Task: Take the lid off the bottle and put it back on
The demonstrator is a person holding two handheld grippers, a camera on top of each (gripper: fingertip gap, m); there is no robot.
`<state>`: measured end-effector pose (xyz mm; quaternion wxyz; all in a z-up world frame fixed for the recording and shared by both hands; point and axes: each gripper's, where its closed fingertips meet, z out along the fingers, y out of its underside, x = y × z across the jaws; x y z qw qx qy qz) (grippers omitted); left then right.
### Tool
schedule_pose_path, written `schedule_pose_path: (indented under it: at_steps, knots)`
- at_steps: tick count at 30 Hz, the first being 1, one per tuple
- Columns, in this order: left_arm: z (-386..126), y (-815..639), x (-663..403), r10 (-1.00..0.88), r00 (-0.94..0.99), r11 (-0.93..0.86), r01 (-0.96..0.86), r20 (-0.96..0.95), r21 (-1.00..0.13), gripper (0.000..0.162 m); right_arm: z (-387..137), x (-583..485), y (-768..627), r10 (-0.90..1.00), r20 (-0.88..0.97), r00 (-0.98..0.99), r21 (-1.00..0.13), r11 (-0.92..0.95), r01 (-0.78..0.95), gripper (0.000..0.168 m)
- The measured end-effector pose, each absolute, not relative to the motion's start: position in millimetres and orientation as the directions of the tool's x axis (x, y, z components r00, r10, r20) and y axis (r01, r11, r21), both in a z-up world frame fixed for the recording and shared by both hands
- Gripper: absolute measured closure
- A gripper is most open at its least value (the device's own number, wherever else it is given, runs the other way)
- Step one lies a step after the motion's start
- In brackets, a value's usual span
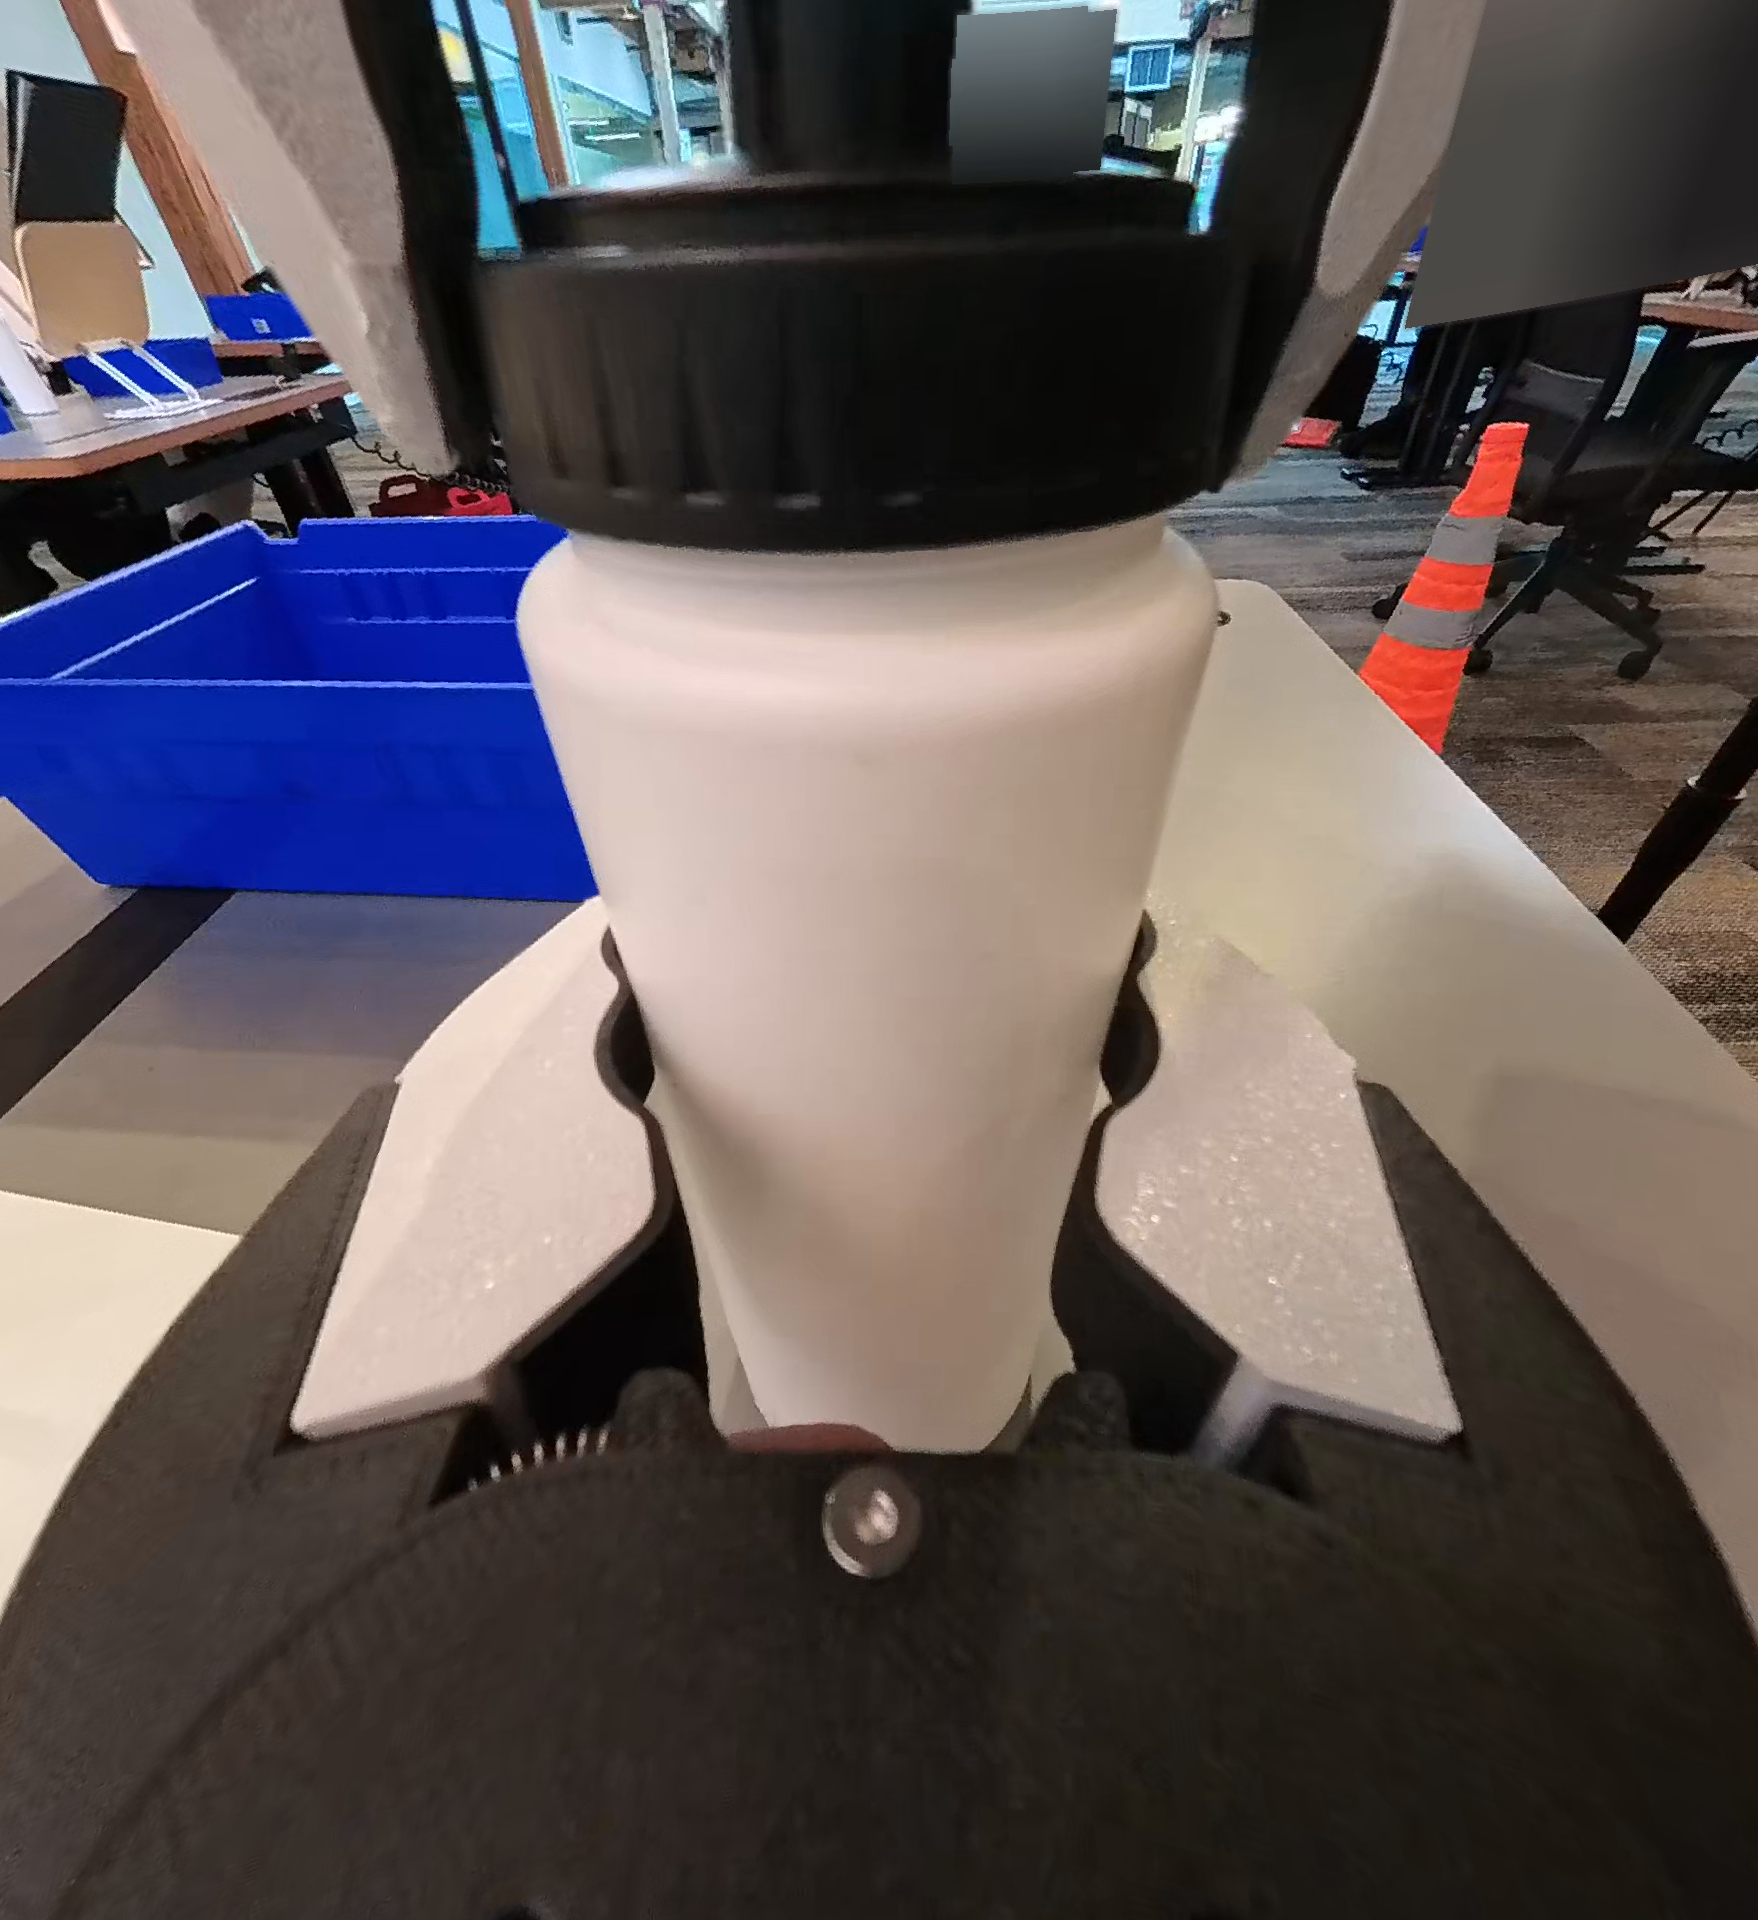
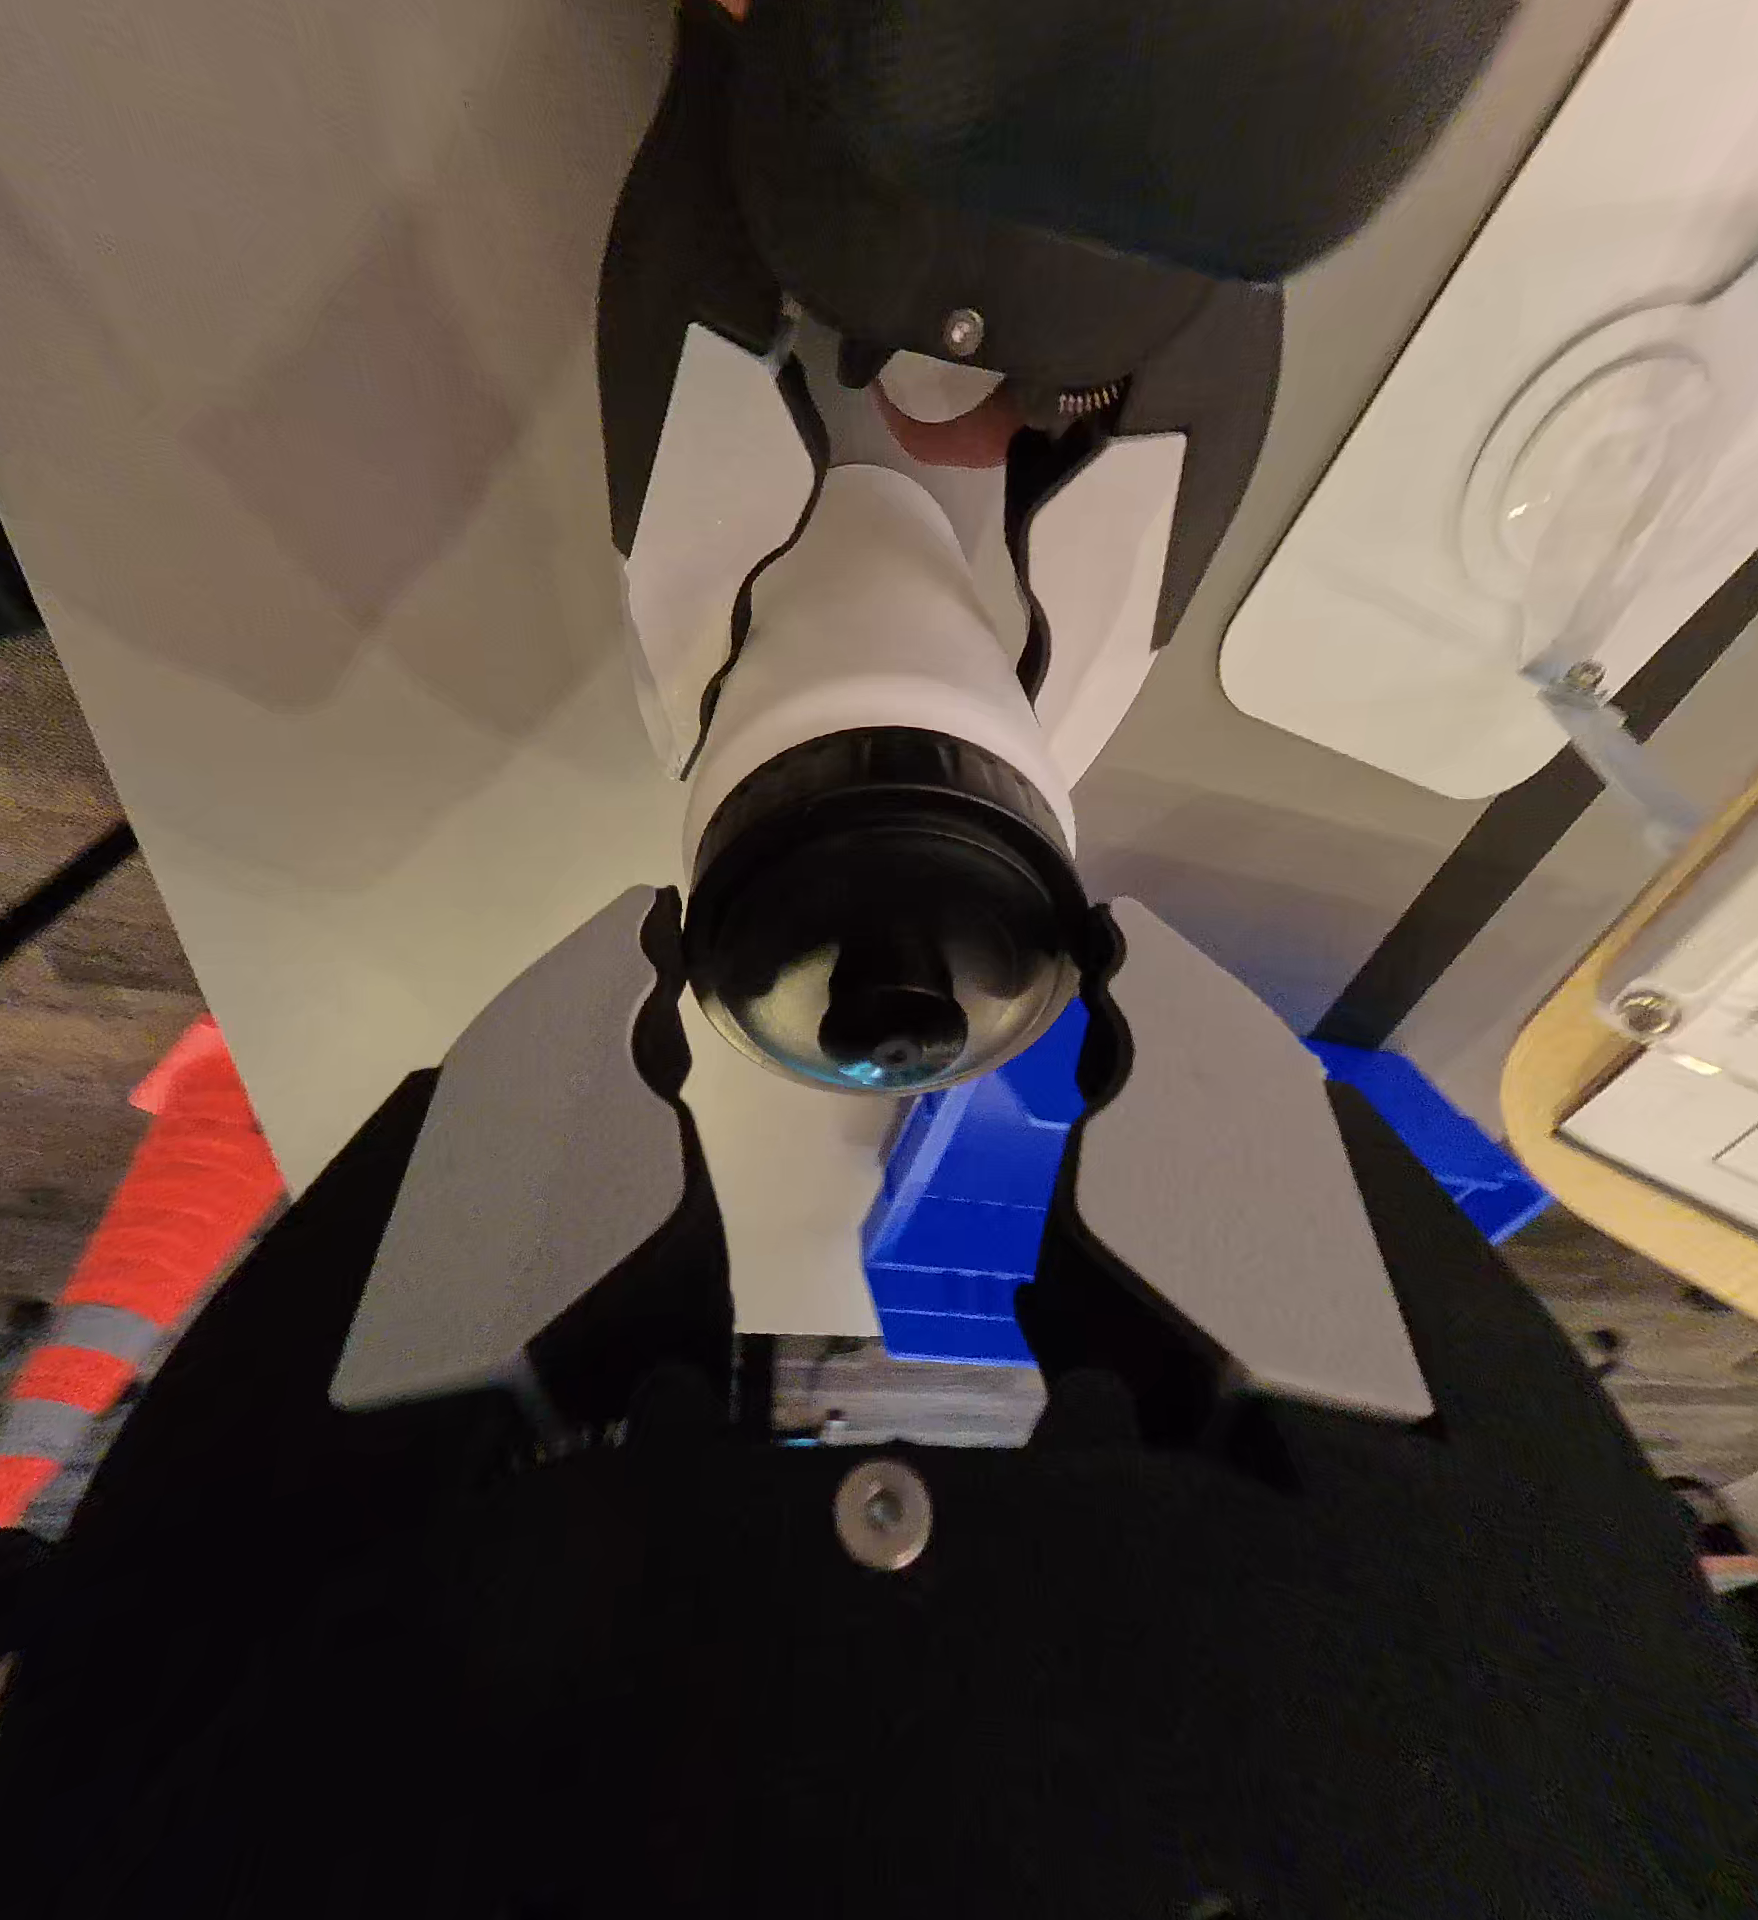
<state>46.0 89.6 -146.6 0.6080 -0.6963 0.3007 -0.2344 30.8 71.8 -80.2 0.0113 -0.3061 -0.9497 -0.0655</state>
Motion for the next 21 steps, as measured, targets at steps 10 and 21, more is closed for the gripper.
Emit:
schedule_pose_path:
  at_steps: [10, 21]
  knots:
    - [-146.6, 89.5, 46.2, -0.706, 0.707, -0.081, -0.131, -0.036, -0.988, 0.076, -81.4, 28.0, 75.0, 0.824, 0.062, -0.563, 0.057, 0.56, 0.826, 0.07]
    - [-146.8, 89.8, 44.1, -0.706, 0.708, -0.086, -0.118, -0.023, -0.989, 0.076, -83.6, 26.8, 70.5, 0.869, 0.005, -0.494, 0.035, 0.494, 0.869, 0.093]
